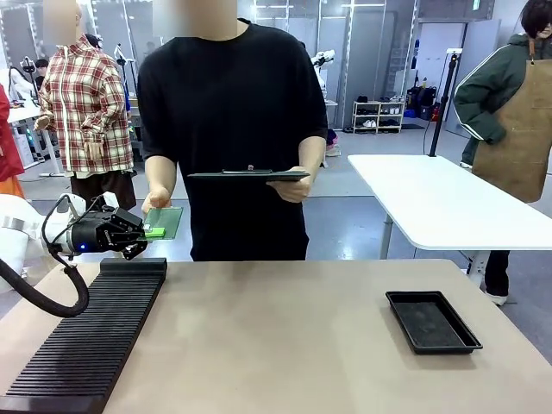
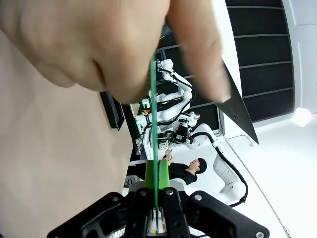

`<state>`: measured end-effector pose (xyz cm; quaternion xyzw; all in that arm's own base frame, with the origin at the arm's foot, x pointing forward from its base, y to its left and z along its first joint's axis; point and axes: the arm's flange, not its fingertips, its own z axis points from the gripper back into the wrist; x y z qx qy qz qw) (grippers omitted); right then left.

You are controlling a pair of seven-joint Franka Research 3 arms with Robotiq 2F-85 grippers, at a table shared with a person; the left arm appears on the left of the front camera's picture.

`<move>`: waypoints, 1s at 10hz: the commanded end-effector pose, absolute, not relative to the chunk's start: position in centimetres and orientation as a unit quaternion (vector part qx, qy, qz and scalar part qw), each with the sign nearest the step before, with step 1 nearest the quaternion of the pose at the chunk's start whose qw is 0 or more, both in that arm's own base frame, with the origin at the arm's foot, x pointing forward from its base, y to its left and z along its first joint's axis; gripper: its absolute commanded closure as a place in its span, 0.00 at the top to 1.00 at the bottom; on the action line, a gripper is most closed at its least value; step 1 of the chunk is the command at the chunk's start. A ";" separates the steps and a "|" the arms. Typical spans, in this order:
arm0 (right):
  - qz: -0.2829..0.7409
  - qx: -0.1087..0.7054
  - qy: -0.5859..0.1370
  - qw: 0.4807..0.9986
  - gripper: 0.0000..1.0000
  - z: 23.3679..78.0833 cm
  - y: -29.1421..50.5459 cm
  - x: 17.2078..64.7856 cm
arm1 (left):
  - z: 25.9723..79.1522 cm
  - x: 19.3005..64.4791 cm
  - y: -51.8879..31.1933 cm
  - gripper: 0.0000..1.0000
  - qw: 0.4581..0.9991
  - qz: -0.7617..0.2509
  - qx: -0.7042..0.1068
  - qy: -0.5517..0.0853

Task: Inspect the PCB.
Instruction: Release the Blank PCB you were holding.

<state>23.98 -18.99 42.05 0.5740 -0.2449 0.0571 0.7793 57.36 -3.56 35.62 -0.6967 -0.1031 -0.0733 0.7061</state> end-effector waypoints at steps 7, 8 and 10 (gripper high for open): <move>0.065 0.575 -0.250 0.776 1.00 42.1 -19.1 24.0 | 35.7 57.3 -3.7 0.35 0.704 -0.074 -0.699 -0.099; 0.065 0.575 -0.250 0.776 1.00 42.1 -19.1 24.0 | 35.8 57.2 -3.7 0.33 0.706 -0.073 -0.698 -0.095; 0.065 0.575 -0.250 0.776 1.00 42.1 -19.1 24.0 | 35.8 57.0 -3.6 0.64 0.706 -0.073 -0.698 -0.095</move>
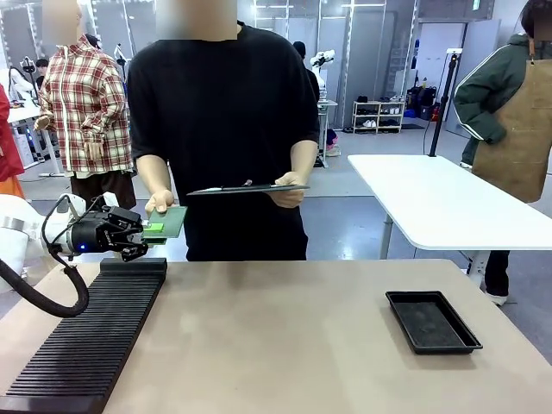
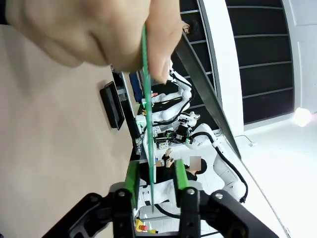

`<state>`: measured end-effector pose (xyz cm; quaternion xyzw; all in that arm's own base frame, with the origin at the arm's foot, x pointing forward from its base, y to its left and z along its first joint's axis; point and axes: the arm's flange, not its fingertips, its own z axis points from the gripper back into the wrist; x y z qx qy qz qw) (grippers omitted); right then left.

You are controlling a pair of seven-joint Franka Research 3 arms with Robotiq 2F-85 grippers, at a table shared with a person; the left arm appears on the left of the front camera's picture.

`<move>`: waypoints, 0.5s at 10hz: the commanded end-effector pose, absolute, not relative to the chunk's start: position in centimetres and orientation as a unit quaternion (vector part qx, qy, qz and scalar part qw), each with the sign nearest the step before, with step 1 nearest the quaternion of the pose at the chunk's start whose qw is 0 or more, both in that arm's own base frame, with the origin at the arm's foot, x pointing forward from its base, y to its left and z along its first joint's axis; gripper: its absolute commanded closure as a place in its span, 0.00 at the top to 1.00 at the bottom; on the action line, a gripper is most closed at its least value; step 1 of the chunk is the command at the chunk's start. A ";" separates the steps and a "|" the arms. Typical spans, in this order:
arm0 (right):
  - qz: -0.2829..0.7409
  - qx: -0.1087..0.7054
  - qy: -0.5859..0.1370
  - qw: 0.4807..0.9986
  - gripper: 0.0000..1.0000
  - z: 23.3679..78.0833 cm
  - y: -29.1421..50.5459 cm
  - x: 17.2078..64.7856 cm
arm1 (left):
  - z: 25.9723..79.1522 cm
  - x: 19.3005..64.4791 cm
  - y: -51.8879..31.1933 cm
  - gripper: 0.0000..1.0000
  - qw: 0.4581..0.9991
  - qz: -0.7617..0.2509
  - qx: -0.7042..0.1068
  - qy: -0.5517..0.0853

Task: Inspect the PCB.
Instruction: Release the Blank PCB you were holding.

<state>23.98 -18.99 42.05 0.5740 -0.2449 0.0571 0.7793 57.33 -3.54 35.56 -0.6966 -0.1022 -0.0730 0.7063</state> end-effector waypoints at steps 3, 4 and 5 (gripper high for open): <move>0.065 0.575 -0.250 0.776 1.00 42.1 -19.1 24.0 | 35.8 56.9 -3.5 1.00 0.706 -0.076 -0.698 -0.094; 0.065 0.575 -0.250 0.776 1.00 42.1 -19.1 24.0 | 35.8 56.9 -3.5 1.00 0.706 -0.076 -0.698 -0.094; 0.065 0.575 -0.250 0.776 1.00 42.1 -19.1 24.0 | 35.7 56.8 -3.4 1.00 0.707 -0.075 -0.697 -0.094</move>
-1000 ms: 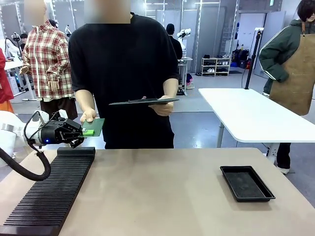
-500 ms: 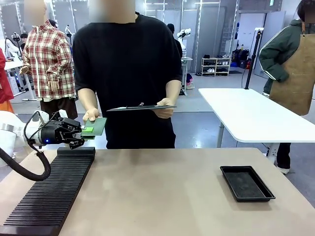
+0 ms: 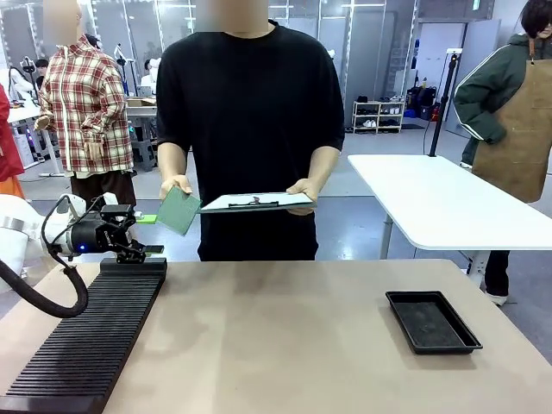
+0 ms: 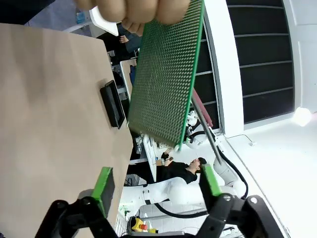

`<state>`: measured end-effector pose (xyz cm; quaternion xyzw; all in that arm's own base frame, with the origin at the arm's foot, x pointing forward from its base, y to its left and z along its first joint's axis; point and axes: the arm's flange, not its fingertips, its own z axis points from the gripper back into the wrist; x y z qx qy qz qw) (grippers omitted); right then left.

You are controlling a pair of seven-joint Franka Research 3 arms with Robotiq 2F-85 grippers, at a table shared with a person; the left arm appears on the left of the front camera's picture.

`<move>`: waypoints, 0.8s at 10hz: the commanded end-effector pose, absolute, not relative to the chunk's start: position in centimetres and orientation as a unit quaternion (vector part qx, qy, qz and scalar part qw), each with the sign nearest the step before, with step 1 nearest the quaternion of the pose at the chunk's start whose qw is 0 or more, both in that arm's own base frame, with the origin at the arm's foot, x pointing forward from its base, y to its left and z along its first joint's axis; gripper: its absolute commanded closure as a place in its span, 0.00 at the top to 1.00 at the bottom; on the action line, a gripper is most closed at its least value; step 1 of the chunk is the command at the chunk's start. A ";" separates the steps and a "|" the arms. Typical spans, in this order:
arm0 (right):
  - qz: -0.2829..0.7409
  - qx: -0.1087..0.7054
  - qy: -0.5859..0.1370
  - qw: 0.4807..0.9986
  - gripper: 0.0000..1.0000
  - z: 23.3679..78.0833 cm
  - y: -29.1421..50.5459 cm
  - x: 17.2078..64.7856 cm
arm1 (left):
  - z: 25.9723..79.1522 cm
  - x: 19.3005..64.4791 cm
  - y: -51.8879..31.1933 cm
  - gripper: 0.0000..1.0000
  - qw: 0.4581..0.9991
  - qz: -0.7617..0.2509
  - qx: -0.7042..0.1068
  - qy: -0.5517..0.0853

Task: Inspect the PCB.
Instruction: Release the Blank PCB you were holding.

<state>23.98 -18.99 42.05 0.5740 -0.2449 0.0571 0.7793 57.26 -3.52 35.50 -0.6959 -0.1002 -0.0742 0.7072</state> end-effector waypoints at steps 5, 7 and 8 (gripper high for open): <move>0.065 0.575 -0.250 0.776 1.00 42.1 -19.1 24.0 | 35.4 56.2 -3.2 1.00 0.714 -0.076 -0.688 -0.110; 0.065 0.575 -0.250 0.776 1.00 42.1 -19.1 24.0 | 35.2 57.1 -3.4 1.00 0.708 -0.071 -0.695 -0.099; 0.065 0.575 -0.250 0.776 1.00 42.1 -19.1 24.0 | 35.2 57.1 -3.4 1.00 0.708 -0.071 -0.695 -0.099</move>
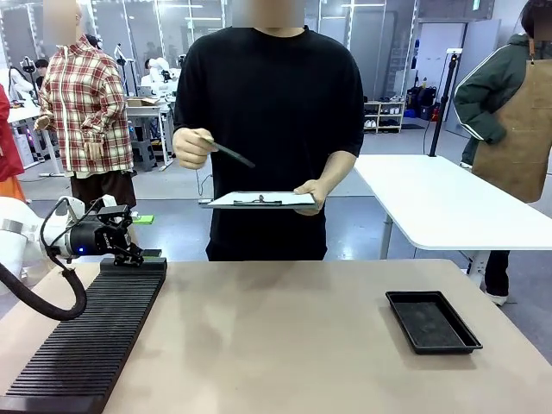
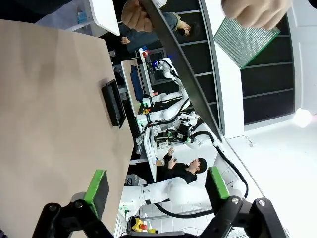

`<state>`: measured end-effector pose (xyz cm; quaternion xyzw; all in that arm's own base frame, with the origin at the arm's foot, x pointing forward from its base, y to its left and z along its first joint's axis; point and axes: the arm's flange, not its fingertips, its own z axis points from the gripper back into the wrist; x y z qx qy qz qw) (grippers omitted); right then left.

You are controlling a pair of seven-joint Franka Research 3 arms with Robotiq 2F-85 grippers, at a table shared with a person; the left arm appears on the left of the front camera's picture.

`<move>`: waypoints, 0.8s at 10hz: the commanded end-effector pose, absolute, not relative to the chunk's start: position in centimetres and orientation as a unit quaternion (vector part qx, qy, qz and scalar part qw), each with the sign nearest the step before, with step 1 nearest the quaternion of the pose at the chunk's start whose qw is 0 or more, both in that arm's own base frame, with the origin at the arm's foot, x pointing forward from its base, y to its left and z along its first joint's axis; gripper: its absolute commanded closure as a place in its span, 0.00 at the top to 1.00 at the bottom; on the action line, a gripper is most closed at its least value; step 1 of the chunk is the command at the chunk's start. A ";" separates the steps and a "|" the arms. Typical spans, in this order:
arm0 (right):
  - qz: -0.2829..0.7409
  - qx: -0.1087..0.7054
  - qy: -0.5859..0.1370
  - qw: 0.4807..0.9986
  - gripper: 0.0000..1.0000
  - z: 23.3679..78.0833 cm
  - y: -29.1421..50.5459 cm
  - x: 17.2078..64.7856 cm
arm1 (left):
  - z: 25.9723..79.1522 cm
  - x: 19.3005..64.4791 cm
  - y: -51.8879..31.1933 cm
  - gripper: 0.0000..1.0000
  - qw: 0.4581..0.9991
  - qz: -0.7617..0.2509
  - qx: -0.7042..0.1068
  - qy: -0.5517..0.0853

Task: Inspect the PCB.
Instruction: Release the Blank PCB you were holding, then pick up the Blank PCB that the human is holding.

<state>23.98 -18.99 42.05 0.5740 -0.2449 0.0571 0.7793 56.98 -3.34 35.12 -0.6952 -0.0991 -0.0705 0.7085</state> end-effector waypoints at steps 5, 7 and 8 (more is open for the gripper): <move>0.065 0.575 -0.250 0.776 1.00 42.1 -19.1 24.0 | 35.2 57.1 -3.4 1.00 0.708 -0.071 -0.695 -0.099; 0.065 0.575 -0.250 0.776 1.00 42.1 -19.1 24.0 | 35.2 57.1 -3.4 1.00 0.708 -0.071 -0.695 -0.099; 0.065 0.575 -0.250 0.776 1.00 42.1 -19.1 24.0 | 35.2 57.1 -3.4 1.00 0.708 -0.071 -0.695 -0.099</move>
